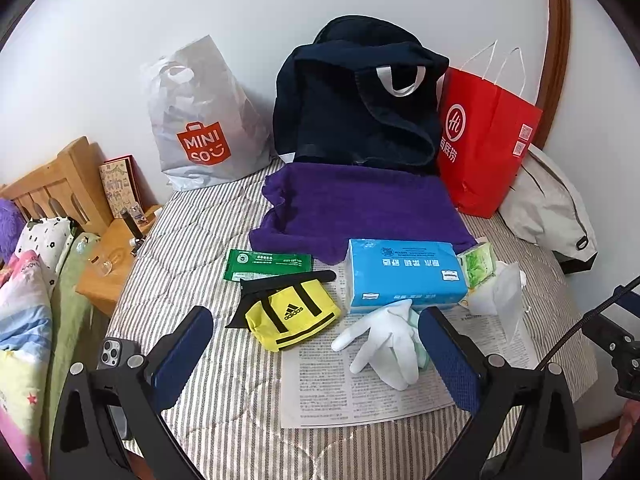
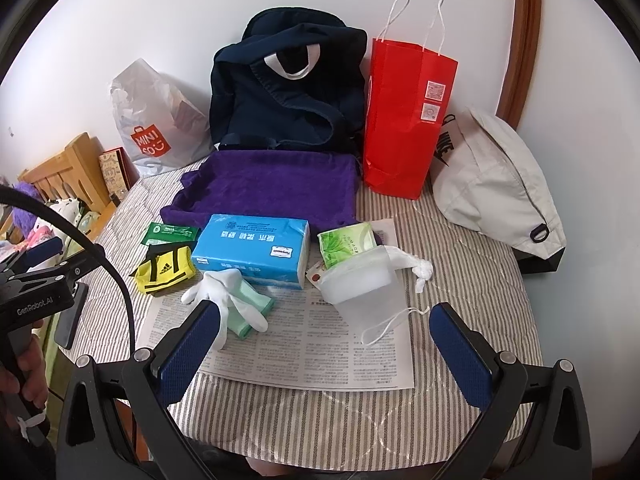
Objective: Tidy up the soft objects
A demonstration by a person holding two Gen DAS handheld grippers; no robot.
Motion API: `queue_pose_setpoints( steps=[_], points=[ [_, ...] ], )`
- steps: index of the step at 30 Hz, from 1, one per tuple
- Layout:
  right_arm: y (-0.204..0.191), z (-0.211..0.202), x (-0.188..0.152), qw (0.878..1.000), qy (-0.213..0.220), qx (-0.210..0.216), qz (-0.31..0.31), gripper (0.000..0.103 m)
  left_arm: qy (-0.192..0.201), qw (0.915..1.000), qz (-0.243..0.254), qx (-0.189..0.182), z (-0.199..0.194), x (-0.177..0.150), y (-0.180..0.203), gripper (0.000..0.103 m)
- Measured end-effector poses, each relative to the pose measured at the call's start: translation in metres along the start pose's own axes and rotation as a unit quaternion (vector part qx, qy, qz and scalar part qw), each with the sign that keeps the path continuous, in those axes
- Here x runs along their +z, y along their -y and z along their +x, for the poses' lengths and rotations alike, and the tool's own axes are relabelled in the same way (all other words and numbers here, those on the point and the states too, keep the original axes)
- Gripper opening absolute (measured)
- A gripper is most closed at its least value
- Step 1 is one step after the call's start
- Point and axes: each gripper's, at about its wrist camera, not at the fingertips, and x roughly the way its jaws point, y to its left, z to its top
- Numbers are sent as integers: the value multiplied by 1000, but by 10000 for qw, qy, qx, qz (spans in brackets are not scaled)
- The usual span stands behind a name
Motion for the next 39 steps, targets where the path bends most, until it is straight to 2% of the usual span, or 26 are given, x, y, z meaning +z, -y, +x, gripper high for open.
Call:
queue_pose_setpoints(
  steps=[34,39],
  points=[
    [-1,1,0,10000,-24,9,-33,103,29,10000,51,-47,1,2,1,103],
    [3,9,-2,10000,-60,-5,-44,103,-97,9999,-53,-12,11,3,-5,103]
  ],
)
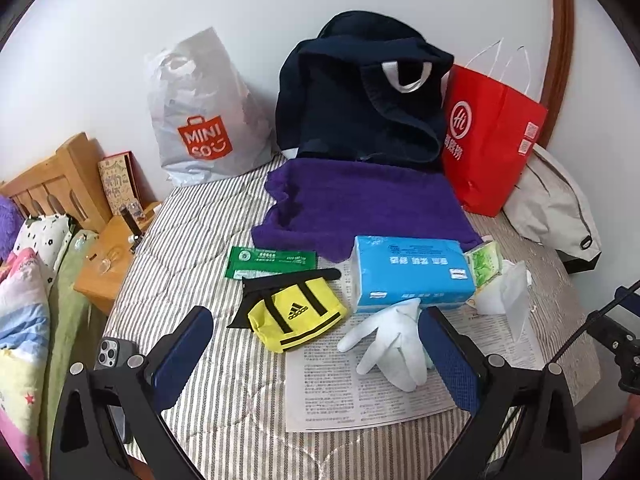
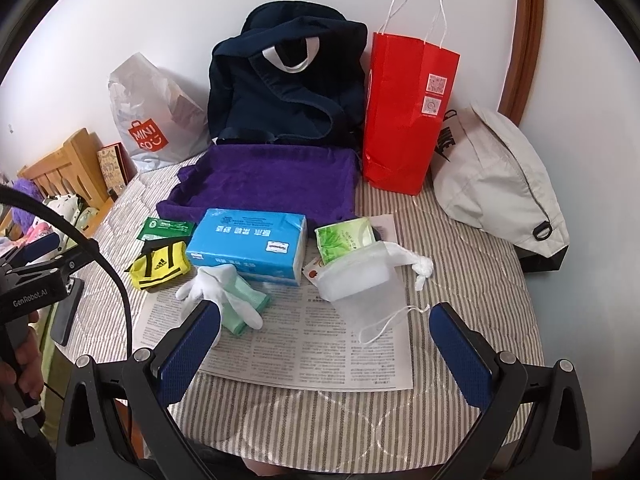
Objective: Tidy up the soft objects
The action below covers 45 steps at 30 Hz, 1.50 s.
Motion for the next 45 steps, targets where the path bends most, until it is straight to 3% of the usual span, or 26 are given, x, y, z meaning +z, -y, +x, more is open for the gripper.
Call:
queue_pose_setpoints(
  steps=[9,20,25,32,33,35,37,38,39,45],
  points=[
    [30,36,-10,9997,-135,-170,89,103,-213,9996,-170,100,26,-5,-19,103],
    [75,101,-30,9989,-295,58,372,103,-493,9986,-181,82,49,-12,-22,103],
    [71,132,-32,9987,-346,337,140,103,-614,9980,-105,104,57,-15,-17,103],
    [64,177,-35,9983,-407,381,-141,101,-724,9972,-100,163,65,-15,-15,103],
    [63,180,-36,9984,-366,382,-194,97,-745,9970,-110,172,67,-15,-16,103],
    [60,183,-37,9984,-305,312,-346,76,-783,9967,-126,197,69,-15,-17,103],
    [57,180,-39,9978,-228,363,-500,45,-810,9964,-148,205,72,-16,-19,103],
    [58,179,-39,9974,-257,444,-498,36,-825,9962,-161,208,74,-16,-19,103],
    [58,178,-39,9972,-278,506,-479,18,-835,9961,-172,212,75,-16,-20,103],
    [58,155,-37,9966,-183,705,-396,12,-842,9959,-232,217,81,-21,-27,103]
  ],
)
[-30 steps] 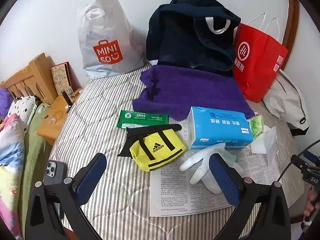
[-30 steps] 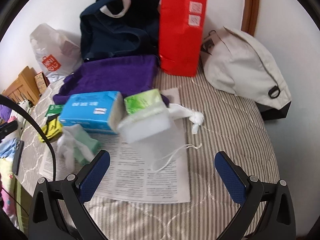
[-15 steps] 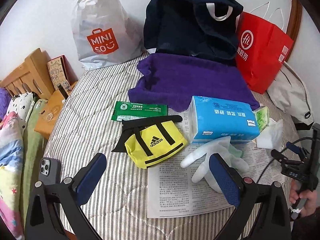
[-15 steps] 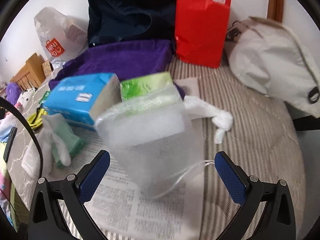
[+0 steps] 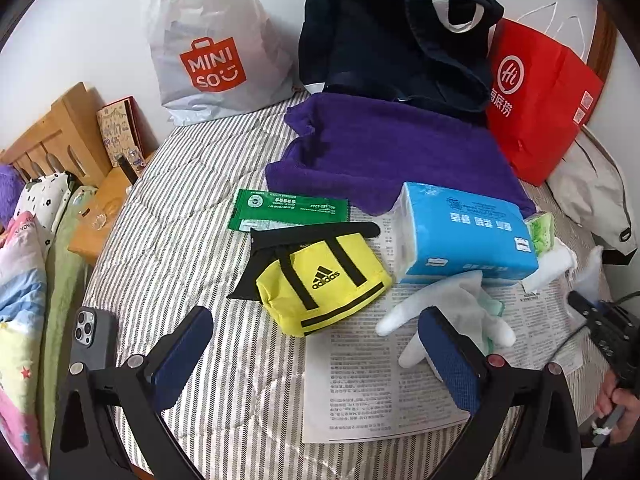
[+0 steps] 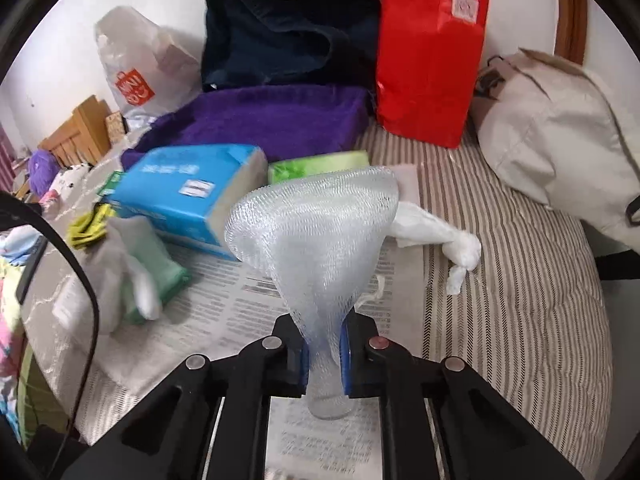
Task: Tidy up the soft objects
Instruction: 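Grasp the white mesh bag with right tool while left tool grasps yellow Adidas pouch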
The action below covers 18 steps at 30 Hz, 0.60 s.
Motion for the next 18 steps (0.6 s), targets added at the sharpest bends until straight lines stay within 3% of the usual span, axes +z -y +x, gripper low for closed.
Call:
queue_pose_setpoints(
  steps=[13,18],
  points=[
    [-22,-35,14,9994,86,316,-78,12,-195,9993,-276,-177,56,5,-13,103],
    [-25,-36,17,9992,29,378,-118,12,-341,9982,-498,-43,76,5,-25,103]
  ],
)
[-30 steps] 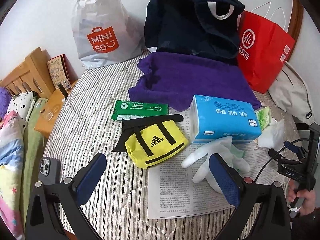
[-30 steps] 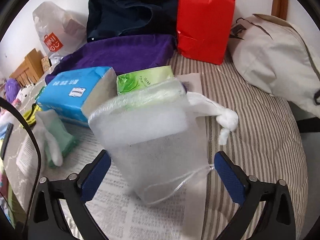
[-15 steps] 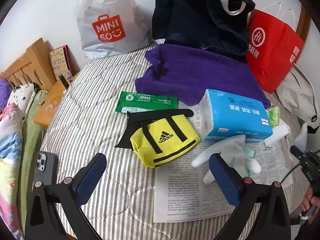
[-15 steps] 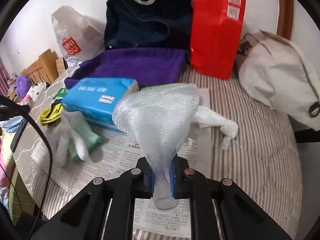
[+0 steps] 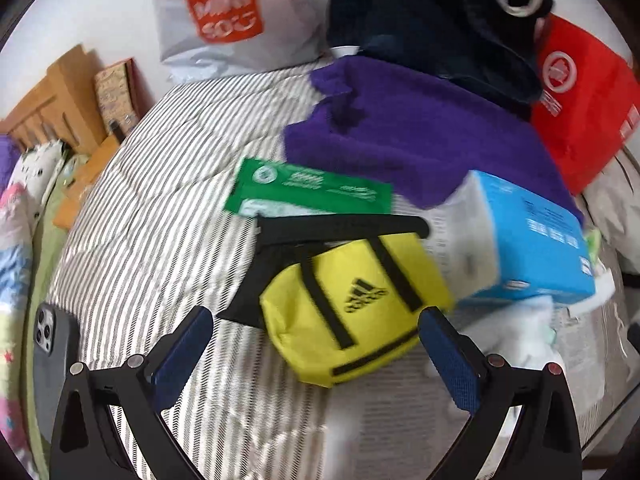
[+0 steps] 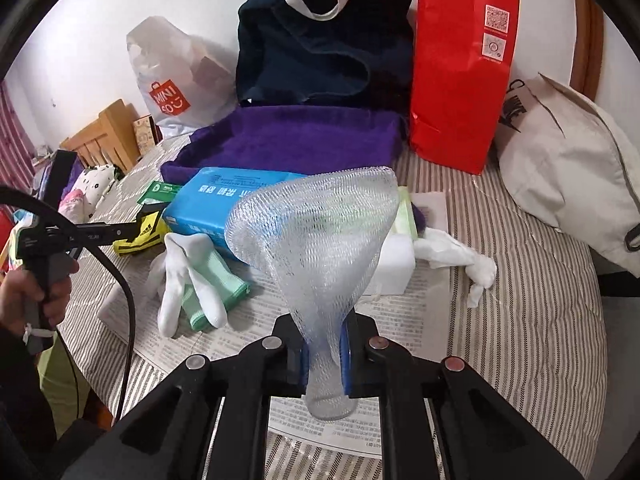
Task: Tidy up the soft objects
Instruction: 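Grasp the white mesh bag with right tool while left tool grasps yellow Adidas pouch, then lower mesh bag onto purple towel, open right tool while left tool carries pouch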
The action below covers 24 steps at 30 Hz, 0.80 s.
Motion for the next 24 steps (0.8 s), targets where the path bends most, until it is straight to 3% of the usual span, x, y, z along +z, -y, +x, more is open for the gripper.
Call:
queue_pose_setpoints(
  steps=[3,5,7,13,17,24],
  points=[
    [1,1,-1,10000,-22,-18,2,12,-166,9987,-387,-278,11,-3,-17,100],
    [3,5,-1,10000,-89,14,16,12,-245,9974,-518,-437,19,-5,-21,77],
    [3,10,-1,9999,-148,39,-4,12,-155,9975,-563,-403,19,-5,-21,74],
    [0,17,1,9997,-227,44,-86,12,-161,9953,-624,-718,17,-5,-23,42],
    [-1,17,3,9997,-215,92,-60,12,-120,9935,-651,-927,12,-10,-25,31],
    [-9,6,8,9997,-100,176,-114,12,65,9914,-603,-1161,-10,-13,-24,23]
  ],
)
